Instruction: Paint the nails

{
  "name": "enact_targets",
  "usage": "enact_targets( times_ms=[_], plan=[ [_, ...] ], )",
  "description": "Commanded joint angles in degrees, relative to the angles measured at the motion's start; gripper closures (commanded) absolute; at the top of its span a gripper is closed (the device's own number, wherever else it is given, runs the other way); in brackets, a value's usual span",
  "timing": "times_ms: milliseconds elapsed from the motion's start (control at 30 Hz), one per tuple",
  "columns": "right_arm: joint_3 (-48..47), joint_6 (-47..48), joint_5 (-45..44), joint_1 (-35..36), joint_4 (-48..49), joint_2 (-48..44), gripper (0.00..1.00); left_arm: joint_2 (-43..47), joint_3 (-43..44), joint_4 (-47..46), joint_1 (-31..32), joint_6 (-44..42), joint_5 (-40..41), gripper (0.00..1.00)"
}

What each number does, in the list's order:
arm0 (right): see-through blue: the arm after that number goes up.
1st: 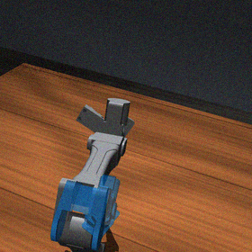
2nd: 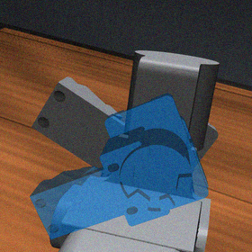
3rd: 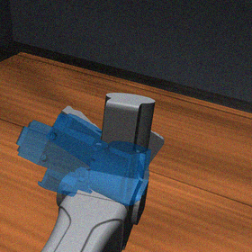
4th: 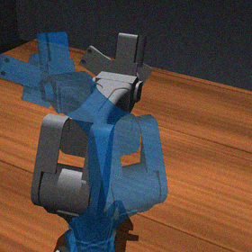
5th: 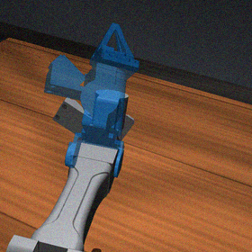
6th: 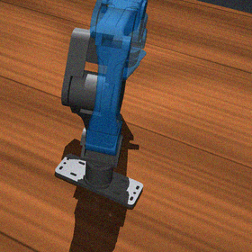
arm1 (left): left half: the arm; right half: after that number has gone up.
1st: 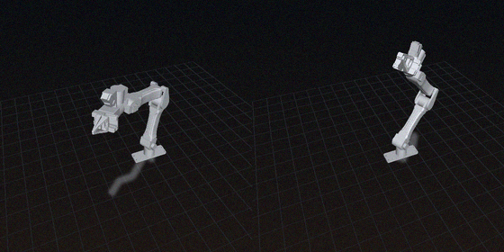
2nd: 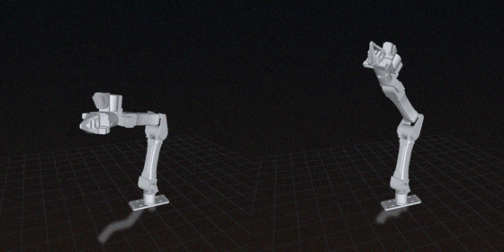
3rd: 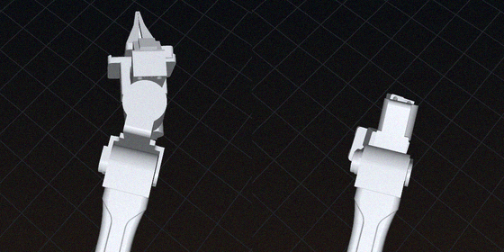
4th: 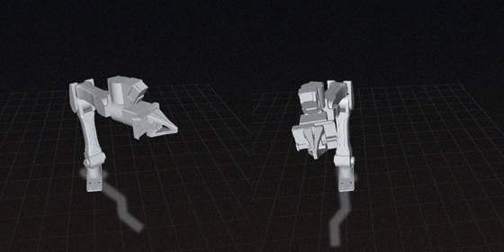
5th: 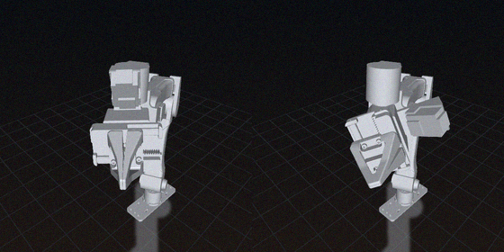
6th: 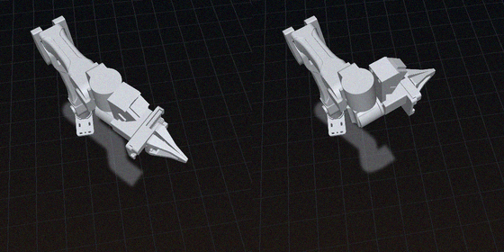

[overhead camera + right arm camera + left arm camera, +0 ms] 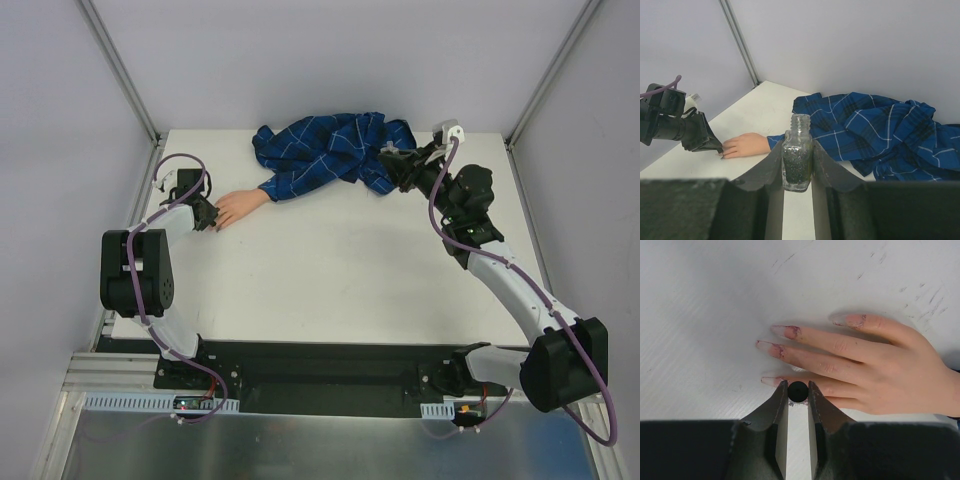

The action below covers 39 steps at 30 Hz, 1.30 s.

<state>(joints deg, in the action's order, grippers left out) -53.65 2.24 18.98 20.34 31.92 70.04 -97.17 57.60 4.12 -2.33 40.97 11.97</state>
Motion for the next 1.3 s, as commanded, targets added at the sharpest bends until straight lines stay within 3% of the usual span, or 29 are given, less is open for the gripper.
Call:
enact_targets(
  times_ms=[0,700,1267],
  plan=[
    [-0.14,-0.57,1.58,-0.39,5.08,-0.08,1.00,0.84,1.02,-1.57,0.13,-0.63,-0.98,1.00],
    [-0.32,-0.83,2.64,-0.47,5.08,0.36,1.00,5.32,-1.26,-1.40,0.74,-0.19,2.27,1.00],
    [-0.14,-0.75,2.73,-0.47,5.08,0.10,1.00,2.33,-0.39,0.27,0.83,1.57,0.95,1.00]
  ],
)
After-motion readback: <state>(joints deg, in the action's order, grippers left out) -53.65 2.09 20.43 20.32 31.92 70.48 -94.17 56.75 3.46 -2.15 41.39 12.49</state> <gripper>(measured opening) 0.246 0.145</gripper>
